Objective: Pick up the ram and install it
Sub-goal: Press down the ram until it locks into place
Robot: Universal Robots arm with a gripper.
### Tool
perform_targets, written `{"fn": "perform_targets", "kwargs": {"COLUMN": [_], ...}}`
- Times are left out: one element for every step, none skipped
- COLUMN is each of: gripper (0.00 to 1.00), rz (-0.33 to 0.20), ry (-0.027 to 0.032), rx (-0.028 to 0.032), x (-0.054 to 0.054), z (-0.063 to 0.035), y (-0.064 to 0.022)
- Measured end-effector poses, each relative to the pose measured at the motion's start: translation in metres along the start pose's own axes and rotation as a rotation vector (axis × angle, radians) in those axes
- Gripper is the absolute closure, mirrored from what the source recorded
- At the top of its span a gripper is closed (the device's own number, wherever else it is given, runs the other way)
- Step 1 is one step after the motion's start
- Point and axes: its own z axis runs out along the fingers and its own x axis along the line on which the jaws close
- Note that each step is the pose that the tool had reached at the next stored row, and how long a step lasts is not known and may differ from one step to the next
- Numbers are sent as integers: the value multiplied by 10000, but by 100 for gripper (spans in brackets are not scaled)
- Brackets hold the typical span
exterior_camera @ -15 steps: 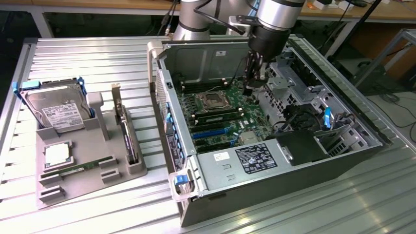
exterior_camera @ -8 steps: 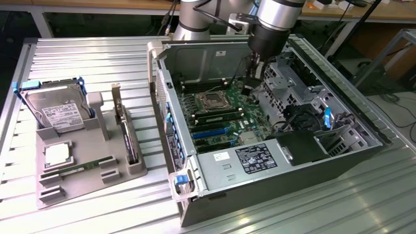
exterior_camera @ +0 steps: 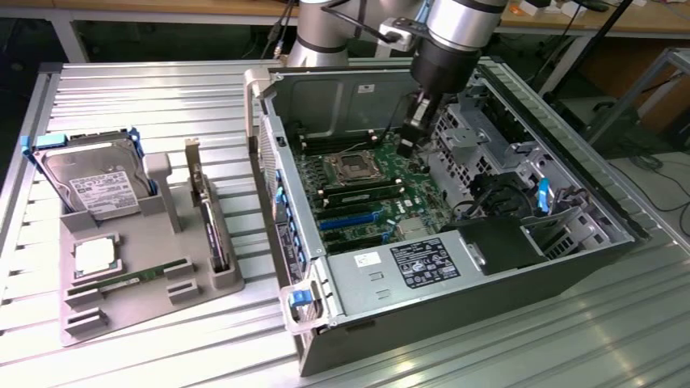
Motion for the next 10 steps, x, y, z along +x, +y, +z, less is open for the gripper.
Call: {"fn": "perform_targets", "kwargs": {"gripper": [89, 89, 89, 89, 89, 89, 89, 89, 89, 89], "rz": [266, 563, 739, 937, 1150, 1294, 1561, 1954, 2185, 2421], "ry": [0, -2, -2, -2, -3, -3, -4, -4, -5, -6], "rx": [-26, -55, -72, -91, -111, -126, -152, -190, -212, -235], "x": [0, 0, 0, 0, 0, 0, 0, 0, 0, 0], "z": [0, 0, 0, 0, 0, 0, 0, 0, 0, 0], "y": [0, 0, 0, 0, 0, 0, 0, 0, 0, 0]}}
